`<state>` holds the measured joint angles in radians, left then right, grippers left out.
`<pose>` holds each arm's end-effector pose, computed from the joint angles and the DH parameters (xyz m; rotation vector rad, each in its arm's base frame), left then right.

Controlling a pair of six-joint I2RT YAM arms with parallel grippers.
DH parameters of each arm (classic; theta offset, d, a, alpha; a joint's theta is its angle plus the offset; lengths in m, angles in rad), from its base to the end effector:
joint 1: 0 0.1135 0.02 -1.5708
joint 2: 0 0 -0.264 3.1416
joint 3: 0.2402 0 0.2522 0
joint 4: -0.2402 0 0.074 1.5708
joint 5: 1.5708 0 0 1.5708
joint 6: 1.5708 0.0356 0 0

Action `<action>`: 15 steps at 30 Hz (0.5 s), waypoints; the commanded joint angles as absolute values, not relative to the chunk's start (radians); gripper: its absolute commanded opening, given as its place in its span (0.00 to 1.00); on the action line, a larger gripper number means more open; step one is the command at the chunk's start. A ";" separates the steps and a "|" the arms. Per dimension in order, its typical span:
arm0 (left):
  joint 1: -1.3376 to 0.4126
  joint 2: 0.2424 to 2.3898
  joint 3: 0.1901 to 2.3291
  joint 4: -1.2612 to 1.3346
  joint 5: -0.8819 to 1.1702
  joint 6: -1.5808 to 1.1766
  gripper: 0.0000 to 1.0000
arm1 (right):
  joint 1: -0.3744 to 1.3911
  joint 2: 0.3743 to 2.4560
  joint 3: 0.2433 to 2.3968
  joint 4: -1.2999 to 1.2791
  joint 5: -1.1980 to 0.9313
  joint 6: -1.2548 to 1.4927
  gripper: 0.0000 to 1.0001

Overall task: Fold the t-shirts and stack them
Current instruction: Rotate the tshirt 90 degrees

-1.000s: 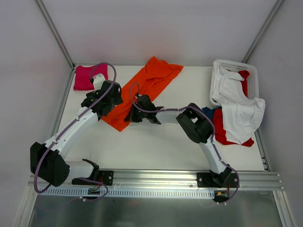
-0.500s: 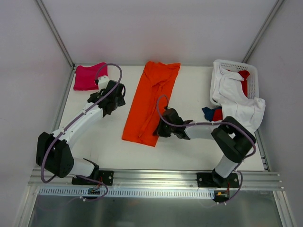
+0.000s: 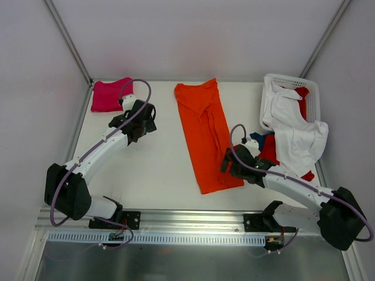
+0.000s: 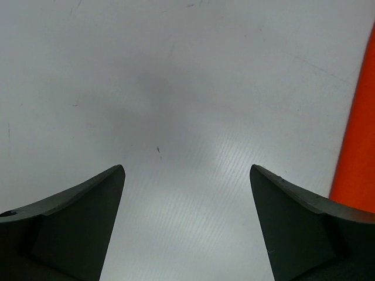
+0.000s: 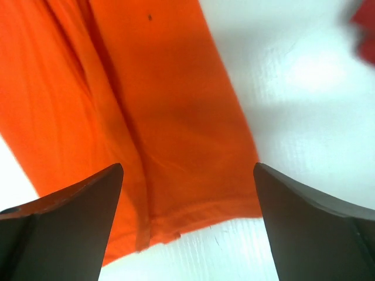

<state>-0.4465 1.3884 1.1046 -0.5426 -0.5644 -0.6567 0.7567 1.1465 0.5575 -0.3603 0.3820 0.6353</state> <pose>0.2739 -0.1100 0.2856 -0.4847 2.1901 0.0944 0.1623 0.1350 0.1809 0.0032 2.4304 0.1395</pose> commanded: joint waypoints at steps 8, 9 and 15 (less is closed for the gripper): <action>-0.549 1.195 1.134 -0.540 -0.493 -0.640 0.91 | 0.764 0.898 0.724 -0.591 0.482 0.529 1.00; -0.563 1.189 1.126 -0.540 -0.480 -0.644 0.91 | 0.765 0.893 0.730 -0.604 0.479 0.529 0.99; -0.744 1.222 0.955 -0.508 -0.377 -0.814 0.89 | 0.762 0.848 0.684 -0.632 0.523 0.541 1.00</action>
<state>-0.6678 1.1980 1.0504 -0.5083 -0.4538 -0.7036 0.7601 0.8814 0.7006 -0.5797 0.4774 0.5522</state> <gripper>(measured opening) 0.900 0.993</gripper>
